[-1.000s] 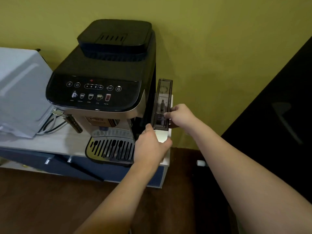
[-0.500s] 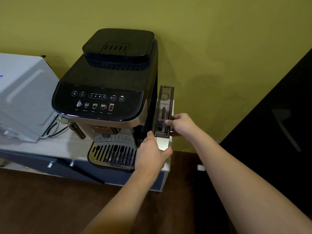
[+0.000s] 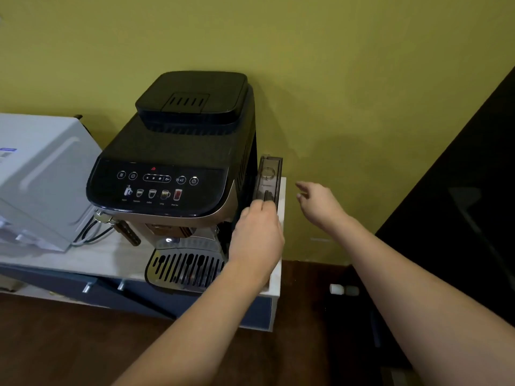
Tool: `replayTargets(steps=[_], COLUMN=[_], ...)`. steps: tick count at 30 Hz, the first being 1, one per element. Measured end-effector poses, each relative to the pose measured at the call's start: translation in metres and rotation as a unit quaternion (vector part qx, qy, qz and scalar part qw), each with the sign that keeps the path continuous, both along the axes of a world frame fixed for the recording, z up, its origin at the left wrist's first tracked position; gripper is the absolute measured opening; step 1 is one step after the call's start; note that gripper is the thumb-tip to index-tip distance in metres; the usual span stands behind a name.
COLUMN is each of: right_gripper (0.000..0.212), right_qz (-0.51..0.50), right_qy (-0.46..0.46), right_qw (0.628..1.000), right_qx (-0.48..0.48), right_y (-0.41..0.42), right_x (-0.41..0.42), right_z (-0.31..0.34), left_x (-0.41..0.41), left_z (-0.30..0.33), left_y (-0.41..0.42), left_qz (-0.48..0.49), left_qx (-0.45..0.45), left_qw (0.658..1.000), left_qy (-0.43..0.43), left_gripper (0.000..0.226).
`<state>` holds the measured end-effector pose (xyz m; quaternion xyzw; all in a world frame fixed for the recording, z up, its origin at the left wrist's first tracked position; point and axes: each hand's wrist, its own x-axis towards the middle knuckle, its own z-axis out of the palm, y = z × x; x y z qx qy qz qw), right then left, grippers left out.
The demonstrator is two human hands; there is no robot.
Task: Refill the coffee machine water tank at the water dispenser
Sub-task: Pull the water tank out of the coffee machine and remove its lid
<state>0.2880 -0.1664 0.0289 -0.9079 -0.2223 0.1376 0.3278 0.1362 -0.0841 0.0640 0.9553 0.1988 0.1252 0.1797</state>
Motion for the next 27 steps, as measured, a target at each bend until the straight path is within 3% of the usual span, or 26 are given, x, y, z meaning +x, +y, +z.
replayTargets(steps=[3,7,14,19,22,25,27], right_gripper=[0.052,0.063,0.062,0.051,0.041,0.031,0.025], right_qz=[0.129,0.257,0.279,0.253,0.226,0.178,0.156], right_qy=[-0.144,-0.206,-0.258,-0.262,-0.319,-0.42,-0.494], right_qw=[0.978,0.933,0.911,0.925,0.919,0.888,0.848], right_qx=[-0.075,-0.146,-0.16,-0.112,-0.056,0.053,0.11], right_y=[0.008,0.025,0.031,0.029,0.017,0.004,0.002], right_x=[0.022,0.039,0.047,0.043,0.036,0.025,0.011], right_z=[0.012,0.001,-0.02,-0.002,0.035,0.086,0.13], left_x=[0.041,0.076,0.087,0.083,0.071,0.049,0.031], left_z=[0.015,0.013,0.001,0.022,0.056,0.103,0.135], left_y=[0.01,0.019,0.019,0.016,0.006,0.002,0.006], left_qz=[0.033,0.068,0.082,0.102,0.098,0.101,0.096], left_qx=[0.017,0.041,0.073,0.019,-0.015,-0.018,0.007], left_qw=[0.996,0.982,0.976,0.983,0.99,0.995,0.992], left_qy=[0.077,0.171,0.19,0.151,0.096,0.007,-0.077], left_gripper=[0.027,0.032,0.029,0.023,0.015,0.007,0.012])
